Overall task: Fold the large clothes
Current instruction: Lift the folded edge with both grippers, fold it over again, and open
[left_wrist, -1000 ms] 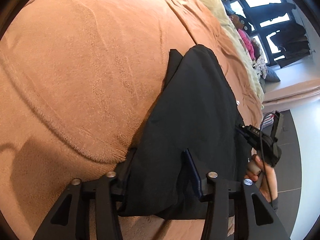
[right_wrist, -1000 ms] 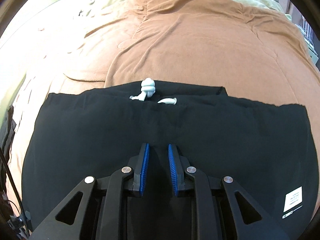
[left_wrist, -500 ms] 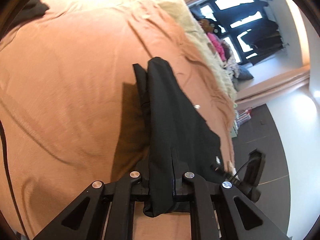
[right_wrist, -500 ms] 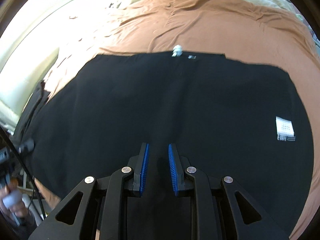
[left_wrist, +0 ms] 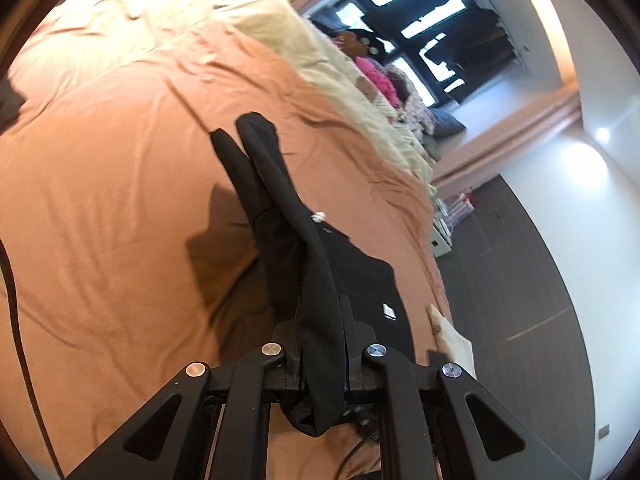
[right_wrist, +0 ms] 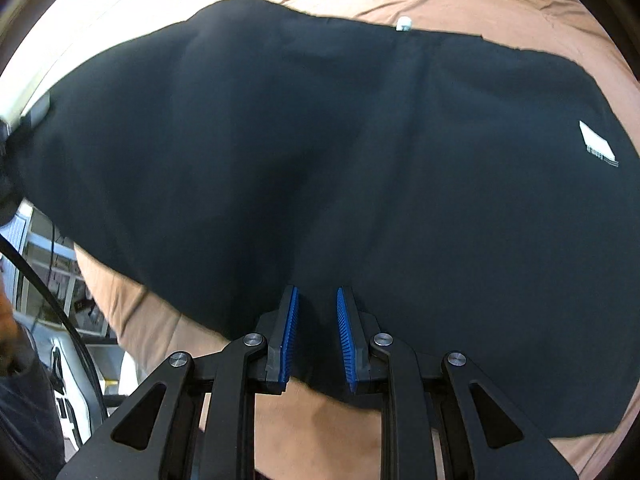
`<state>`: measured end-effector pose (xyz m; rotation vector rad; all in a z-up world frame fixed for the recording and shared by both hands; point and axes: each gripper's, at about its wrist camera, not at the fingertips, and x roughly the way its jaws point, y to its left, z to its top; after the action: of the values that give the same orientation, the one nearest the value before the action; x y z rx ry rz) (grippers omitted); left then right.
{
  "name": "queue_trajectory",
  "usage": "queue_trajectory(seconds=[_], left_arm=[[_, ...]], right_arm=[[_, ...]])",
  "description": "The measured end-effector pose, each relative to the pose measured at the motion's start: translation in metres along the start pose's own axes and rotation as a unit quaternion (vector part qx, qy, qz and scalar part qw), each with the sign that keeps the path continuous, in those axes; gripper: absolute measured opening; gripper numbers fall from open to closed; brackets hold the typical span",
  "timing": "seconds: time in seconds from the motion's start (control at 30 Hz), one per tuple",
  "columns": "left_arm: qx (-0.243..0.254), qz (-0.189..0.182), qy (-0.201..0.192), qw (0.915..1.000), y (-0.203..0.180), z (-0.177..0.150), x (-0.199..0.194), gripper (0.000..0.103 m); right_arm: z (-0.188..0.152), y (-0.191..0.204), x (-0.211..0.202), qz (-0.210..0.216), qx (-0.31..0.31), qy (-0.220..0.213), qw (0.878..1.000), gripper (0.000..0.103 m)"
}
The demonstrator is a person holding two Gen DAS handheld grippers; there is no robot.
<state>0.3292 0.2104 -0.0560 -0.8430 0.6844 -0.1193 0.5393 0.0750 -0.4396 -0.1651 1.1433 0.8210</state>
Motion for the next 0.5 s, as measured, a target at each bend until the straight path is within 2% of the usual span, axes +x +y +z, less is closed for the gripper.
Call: queue_trajectory(seconds=[0.03, 0.17, 0.27, 0.37, 0.5], left_arm=[[0.005, -0.001, 0.001, 1.0000, -0.005, 0.000, 0.002, 0.011], [0.038, -0.010, 0.005, 0.9992, -0.035, -0.002, 0.011, 0.011], [0.054, -0.017, 0.009, 0.9983, -0.055, -0.001, 0.018, 0.011], [0.071, -0.021, 0.017, 0.9971, -0.074, -0.003, 0.030, 0.011], [0.090, -0.031, 0.033, 0.9949, -0.096, -0.009, 0.048, 0.011]], right_arm=[[0.006, -0.002, 0.016, 0.003, 0.000, 0.002, 1.000, 0.017], [-0.019, 0.002, 0.051, 0.017, 0.002, 0.005, 1.000, 0.017], [-0.032, -0.003, 0.066, 0.029, 0.017, -0.020, 0.999, 0.017], [-0.077, -0.011, 0.049, 0.012, 0.031, -0.052, 0.998, 0.017], [-0.108, -0.022, 0.063, 0.007, 0.073, -0.088, 0.993, 0.018]])
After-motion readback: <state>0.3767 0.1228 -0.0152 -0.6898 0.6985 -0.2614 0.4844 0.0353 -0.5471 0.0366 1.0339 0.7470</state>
